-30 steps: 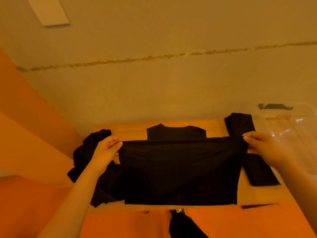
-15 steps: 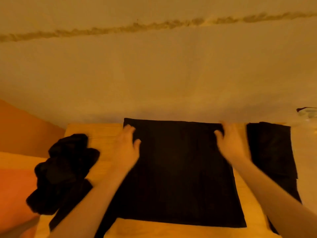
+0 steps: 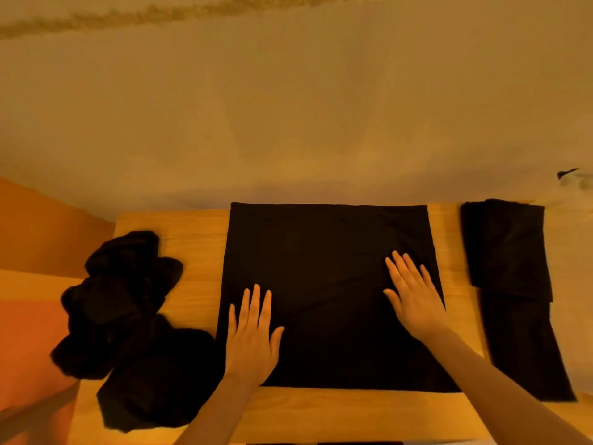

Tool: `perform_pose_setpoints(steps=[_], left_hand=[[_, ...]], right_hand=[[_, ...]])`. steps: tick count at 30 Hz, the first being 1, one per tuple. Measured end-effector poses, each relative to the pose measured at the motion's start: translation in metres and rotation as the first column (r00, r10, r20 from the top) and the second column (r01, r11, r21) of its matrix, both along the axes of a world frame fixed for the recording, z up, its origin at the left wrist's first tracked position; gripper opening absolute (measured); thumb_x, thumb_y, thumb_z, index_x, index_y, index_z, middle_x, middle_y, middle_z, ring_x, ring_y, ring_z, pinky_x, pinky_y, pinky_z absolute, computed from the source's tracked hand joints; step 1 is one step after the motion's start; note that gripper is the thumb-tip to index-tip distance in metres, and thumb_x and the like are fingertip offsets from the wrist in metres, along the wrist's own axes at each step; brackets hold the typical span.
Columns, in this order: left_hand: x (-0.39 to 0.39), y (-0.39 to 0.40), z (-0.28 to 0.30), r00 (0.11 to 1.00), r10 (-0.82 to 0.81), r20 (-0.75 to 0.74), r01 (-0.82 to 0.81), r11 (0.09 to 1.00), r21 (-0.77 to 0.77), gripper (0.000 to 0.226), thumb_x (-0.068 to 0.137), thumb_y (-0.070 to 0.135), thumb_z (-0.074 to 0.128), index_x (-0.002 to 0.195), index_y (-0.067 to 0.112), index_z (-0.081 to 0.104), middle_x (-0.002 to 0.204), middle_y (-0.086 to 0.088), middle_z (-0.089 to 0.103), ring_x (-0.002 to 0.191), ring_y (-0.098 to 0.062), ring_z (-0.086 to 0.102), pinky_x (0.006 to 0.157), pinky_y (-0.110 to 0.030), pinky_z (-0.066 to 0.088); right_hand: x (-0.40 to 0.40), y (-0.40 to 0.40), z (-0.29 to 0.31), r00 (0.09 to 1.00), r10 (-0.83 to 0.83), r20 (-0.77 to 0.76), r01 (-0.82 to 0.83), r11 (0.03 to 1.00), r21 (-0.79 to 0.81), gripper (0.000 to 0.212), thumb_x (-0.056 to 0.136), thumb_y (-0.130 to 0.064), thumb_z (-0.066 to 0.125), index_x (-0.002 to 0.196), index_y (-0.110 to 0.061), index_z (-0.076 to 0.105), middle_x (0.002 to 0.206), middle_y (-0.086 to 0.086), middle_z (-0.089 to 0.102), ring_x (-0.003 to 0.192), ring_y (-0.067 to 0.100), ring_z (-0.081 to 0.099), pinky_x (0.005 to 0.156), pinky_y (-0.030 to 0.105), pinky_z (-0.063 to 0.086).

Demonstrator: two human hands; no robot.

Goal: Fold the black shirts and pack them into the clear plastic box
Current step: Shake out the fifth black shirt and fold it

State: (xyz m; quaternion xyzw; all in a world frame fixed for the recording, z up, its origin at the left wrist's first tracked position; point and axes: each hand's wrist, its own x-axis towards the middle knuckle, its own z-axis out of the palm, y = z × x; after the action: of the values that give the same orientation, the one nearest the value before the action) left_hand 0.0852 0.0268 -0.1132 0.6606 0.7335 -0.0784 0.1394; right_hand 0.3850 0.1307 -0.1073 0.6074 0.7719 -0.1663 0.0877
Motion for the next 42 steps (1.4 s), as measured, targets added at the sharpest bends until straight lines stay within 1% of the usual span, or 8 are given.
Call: perform_pose_setpoints(steps=[6, 11, 13, 19, 24, 30, 38, 42], left_hand=[[0.001, -0.036, 0.004, 0.999, 0.048, 0.021, -0.048, 0.999, 0.001, 0.066, 0.095, 0.049, 0.002, 0.141, 0.008, 0.026, 0.148, -0.013, 0.028, 0.144, -0.021, -0.010, 0.113, -0.041, -0.003], [0.000, -0.069, -0.001, 0.997, 0.064, 0.043, -0.062, 0.997, -0.044, 0.068, 0.095, 0.050, 0.001, 0.140, 0.006, 0.025, 0.146, -0.014, 0.030, 0.144, -0.023, -0.006, 0.114, -0.037, -0.004], [0.004, -0.078, -0.003, 0.998, 0.038, 0.044, -0.036, 0.998, -0.049, 0.068, 0.094, 0.050, -0.001, 0.141, 0.006, 0.023, 0.146, -0.013, 0.030, 0.144, -0.022, -0.007, 0.114, -0.038, -0.003], [0.009, -0.087, -0.005, 0.999, 0.003, 0.053, -0.003, 1.000, 0.012, 0.068, 0.094, 0.050, 0.003, 0.141, 0.008, 0.028, 0.145, -0.015, 0.037, 0.137, -0.028, 0.022, 0.113, -0.038, -0.002], [0.006, -0.085, -0.008, 0.999, -0.001, 0.039, -0.002, 0.997, 0.076, 0.069, 0.094, 0.050, 0.004, 0.139, 0.009, 0.035, 0.144, -0.014, 0.038, 0.137, -0.026, 0.024, 0.113, -0.038, 0.000], [0.008, -0.089, -0.015, 0.999, -0.029, -0.028, 0.034, 0.979, 0.202, 0.064, 0.091, 0.048, 0.022, 0.140, 0.009, 0.037, 0.146, -0.014, 0.037, 0.137, -0.026, 0.027, 0.110, -0.044, 0.023], [0.007, -0.095, -0.028, 0.999, -0.028, -0.028, 0.035, 0.957, 0.289, 0.069, 0.090, 0.053, 0.013, 0.145, 0.012, 0.019, 0.153, -0.009, 0.019, 0.142, -0.021, 0.010, 0.113, -0.040, 0.012], [0.008, -0.091, -0.030, 1.000, -0.023, -0.014, 0.026, 0.946, 0.324, 0.072, 0.088, 0.055, 0.008, 0.146, 0.014, 0.016, 0.154, -0.007, 0.014, 0.141, -0.018, 0.004, 0.114, -0.038, 0.007]], right_hand=[[-0.009, -0.067, 0.011, 1.000, 0.025, -0.003, -0.025, 0.997, 0.066, 0.061, 0.096, -0.051, -0.001, 0.144, -0.018, 0.014, 0.150, 0.001, 0.022, 0.141, 0.017, 0.012, 0.114, 0.032, 0.003], [0.030, -0.127, -0.009, 0.996, -0.087, -0.029, 0.088, 0.995, 0.051, 0.057, 0.097, -0.050, 0.003, 0.148, -0.026, -0.002, 0.157, -0.007, -0.001, 0.144, 0.009, -0.006, 0.114, 0.031, 0.000], [0.043, -0.134, -0.009, 0.996, -0.091, -0.015, 0.092, 0.994, 0.051, 0.057, 0.098, -0.049, 0.007, 0.149, -0.025, 0.003, 0.155, -0.001, 0.014, 0.144, 0.009, -0.005, 0.114, 0.030, 0.000], [0.044, -0.138, -0.009, 0.993, -0.116, 0.007, 0.116, 0.992, 0.040, 0.060, 0.097, -0.049, 0.006, 0.144, -0.015, 0.024, 0.148, 0.006, 0.032, 0.140, 0.014, 0.012, 0.113, 0.029, 0.000], [0.042, -0.138, -0.015, 0.992, -0.123, 0.024, 0.120, 0.988, 0.096, 0.064, 0.094, -0.055, -0.001, 0.144, -0.020, 0.019, 0.151, 0.001, 0.023, 0.141, 0.019, 0.018, 0.114, 0.029, 0.001], [0.047, -0.141, -0.020, 0.997, -0.072, -0.019, 0.074, 0.983, 0.166, 0.076, 0.083, -0.065, -0.017, 0.143, -0.025, 0.007, 0.153, -0.006, 0.007, 0.143, 0.013, 0.002, 0.117, 0.034, 0.003], [0.051, -0.144, -0.025, 0.995, -0.033, -0.090, 0.052, 0.974, 0.219, 0.081, 0.076, -0.070, -0.020, 0.141, -0.027, 0.001, 0.149, -0.011, -0.002, 0.141, 0.008, -0.005, 0.114, 0.030, -0.002], [0.051, -0.144, -0.028, 0.993, -0.018, -0.115, 0.048, 0.963, 0.266, 0.071, 0.081, -0.064, 0.000, 0.142, -0.028, 0.002, 0.149, -0.011, -0.003, 0.140, 0.007, -0.006, 0.113, 0.027, -0.002]])
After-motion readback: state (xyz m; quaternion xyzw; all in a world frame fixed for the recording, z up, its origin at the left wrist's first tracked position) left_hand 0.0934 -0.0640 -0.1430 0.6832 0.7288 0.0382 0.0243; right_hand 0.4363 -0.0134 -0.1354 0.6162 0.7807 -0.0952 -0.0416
